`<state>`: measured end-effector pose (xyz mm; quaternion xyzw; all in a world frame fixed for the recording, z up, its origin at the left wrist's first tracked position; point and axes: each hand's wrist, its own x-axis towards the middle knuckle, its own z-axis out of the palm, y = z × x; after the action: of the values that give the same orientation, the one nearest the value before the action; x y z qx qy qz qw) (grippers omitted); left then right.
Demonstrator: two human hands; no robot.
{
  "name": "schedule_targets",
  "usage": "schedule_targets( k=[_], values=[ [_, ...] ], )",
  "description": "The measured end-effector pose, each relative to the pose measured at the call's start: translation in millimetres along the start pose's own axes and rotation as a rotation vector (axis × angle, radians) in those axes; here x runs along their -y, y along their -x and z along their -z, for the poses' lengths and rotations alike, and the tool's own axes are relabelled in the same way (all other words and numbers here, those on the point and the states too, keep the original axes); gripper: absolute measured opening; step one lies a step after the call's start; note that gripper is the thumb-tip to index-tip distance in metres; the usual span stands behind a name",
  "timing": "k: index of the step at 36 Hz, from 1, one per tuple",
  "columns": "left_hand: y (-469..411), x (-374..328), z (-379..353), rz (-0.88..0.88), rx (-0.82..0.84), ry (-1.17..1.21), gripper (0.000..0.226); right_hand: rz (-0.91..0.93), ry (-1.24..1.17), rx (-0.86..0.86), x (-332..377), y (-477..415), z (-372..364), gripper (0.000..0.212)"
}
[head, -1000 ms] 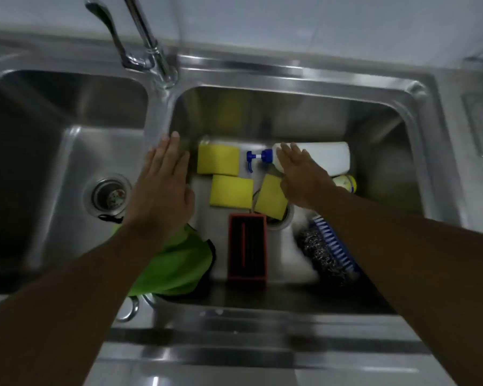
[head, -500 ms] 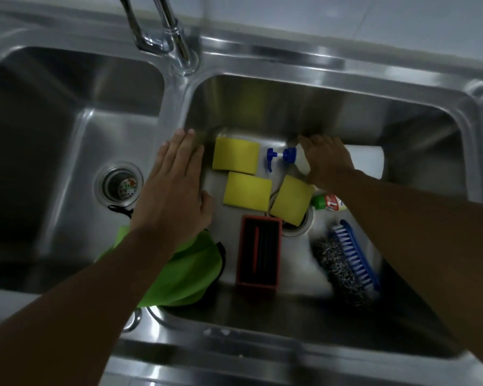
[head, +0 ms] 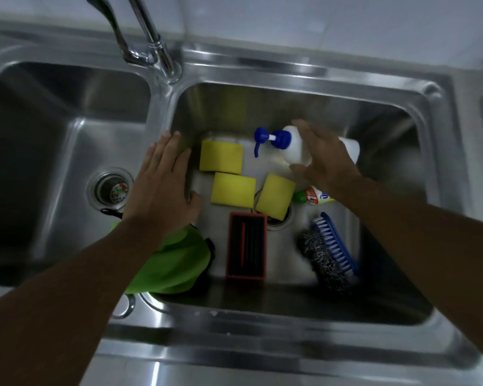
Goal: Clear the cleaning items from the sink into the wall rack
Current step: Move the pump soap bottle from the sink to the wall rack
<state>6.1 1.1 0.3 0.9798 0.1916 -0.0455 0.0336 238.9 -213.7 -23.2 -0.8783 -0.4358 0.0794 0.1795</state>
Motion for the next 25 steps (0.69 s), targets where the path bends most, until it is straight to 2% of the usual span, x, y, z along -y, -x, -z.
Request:
schedule_targets(
  k=[6,11,15,19,25],
  values=[
    [1,-9,12,0.036,0.086,0.012,0.089,-0.016,-0.148,-0.161,24,43,33,0.084],
    [-1,-55,45,0.198,0.183,0.181,0.070,-0.131,-0.282,-0.304,43,79,75,0.086],
    [5,-107,74,0.108,0.217,0.140,0.070,-0.226,-0.394,-0.424,53,100,118,0.082],
    [3,-153,111,0.049,0.200,0.115,0.068,-0.305,-0.537,-0.616,53,118,165,0.088],
    [-15,-228,189,-0.021,0.088,0.270,0.066,-0.251,-0.589,-0.913,63,140,262,0.088]
  ],
)
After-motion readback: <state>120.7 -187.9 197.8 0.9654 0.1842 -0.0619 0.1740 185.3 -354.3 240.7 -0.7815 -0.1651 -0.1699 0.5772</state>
